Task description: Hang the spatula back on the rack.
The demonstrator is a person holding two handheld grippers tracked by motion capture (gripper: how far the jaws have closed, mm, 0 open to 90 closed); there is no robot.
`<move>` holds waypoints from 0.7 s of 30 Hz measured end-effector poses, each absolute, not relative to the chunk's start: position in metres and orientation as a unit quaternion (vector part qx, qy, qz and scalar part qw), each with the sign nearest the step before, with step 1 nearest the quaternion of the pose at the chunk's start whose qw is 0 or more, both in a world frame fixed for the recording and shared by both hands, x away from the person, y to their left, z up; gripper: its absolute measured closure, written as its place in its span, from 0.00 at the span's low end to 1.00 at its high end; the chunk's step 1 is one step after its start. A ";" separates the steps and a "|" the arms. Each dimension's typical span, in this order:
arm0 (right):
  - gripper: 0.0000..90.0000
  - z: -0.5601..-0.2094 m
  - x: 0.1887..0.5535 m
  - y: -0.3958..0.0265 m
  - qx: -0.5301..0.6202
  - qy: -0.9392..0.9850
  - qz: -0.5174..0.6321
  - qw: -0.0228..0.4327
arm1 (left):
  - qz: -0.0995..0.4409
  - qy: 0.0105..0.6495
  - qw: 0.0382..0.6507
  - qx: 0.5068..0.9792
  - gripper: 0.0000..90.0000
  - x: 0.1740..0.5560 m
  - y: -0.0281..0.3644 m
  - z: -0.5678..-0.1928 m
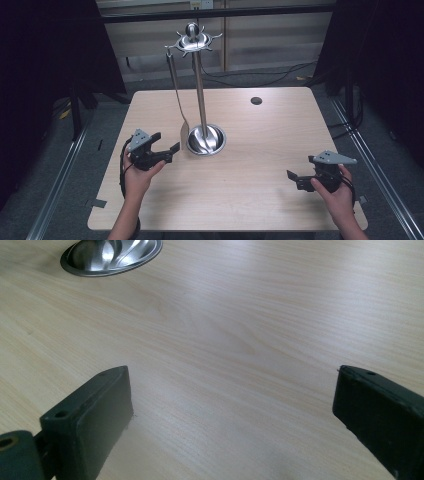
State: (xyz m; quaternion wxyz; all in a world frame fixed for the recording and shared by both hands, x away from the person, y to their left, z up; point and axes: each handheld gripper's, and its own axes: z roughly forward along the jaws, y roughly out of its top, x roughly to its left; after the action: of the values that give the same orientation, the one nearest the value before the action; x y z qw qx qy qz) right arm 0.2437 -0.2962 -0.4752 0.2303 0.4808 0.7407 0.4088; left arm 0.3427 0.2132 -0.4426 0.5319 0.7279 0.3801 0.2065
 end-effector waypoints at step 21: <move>0.03 -0.478 0.245 -0.296 0.475 0.746 0.406 0.230 | 0.180 0.396 0.493 0.753 0.11 0.330 0.229 -0.463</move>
State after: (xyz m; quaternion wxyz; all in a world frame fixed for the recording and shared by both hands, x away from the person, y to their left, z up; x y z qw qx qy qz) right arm 0.2447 -0.2955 -0.4781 0.2303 0.4755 0.7458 0.4058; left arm 0.3301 0.2295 -0.4634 0.4926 0.7535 0.3963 0.1804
